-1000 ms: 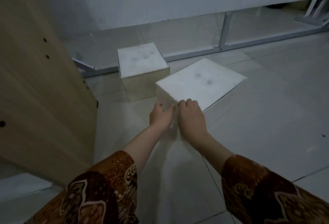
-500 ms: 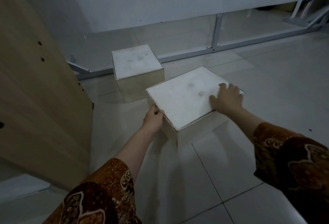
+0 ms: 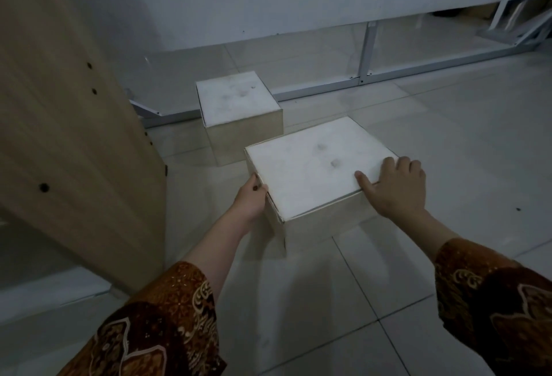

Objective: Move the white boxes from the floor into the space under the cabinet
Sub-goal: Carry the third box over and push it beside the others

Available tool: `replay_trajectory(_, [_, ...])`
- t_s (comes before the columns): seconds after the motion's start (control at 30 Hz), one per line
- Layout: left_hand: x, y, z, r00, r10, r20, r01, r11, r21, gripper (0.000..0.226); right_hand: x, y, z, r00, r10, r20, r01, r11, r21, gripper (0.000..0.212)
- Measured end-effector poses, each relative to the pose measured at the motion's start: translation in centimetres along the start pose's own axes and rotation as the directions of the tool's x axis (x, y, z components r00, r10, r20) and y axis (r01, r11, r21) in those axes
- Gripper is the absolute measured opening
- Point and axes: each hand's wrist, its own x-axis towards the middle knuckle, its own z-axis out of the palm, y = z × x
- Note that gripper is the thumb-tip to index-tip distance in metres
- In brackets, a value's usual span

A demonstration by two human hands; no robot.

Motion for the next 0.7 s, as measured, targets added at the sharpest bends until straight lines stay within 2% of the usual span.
replay_trajectory(0.13, [-2.1, -1.4, -2.2, 1.000, -0.005, -0.010, 0.004, 0.997, -0.071, 0.048, -4.0, -1.4, -0.7, 0.998, -0.043, -0.053, 0.044, 0.999, 0.020, 0.056])
replay_trajectory(0.47, [-8.1, -4.8, -7.7, 0.998, -0.053, -0.040, 0.048, 0.991, -0.125, 0.046, -8.8, -3.6, -3.8, 0.998, -0.057, 0.040, 0.054, 0.996, 0.076, 0.037])
replay_trajectory(0.53, [-8.5, -5.5, -8.5, 0.994, -0.056, -0.090, 0.047, 0.994, -0.094, 0.045, -9.3, -4.0, -3.9, 0.997, -0.077, -0.008, 0.077, 0.981, 0.178, 0.030])
replay_trajectory(0.63, [-7.9, -6.3, -8.3, 0.980, -0.042, -0.195, 0.038, 0.999, -0.022, 0.041, -9.3, -4.5, -3.4, 0.987, -0.159, 0.003, 0.156, 0.971, 0.182, 0.029])
replay_trajectory(0.7, [-7.6, -6.8, -7.2, 0.956, 0.011, -0.292, 0.017, 0.995, 0.094, 0.037, -8.1, -4.7, -3.5, 0.995, -0.054, 0.088, 0.029, 0.964, 0.265, 0.032])
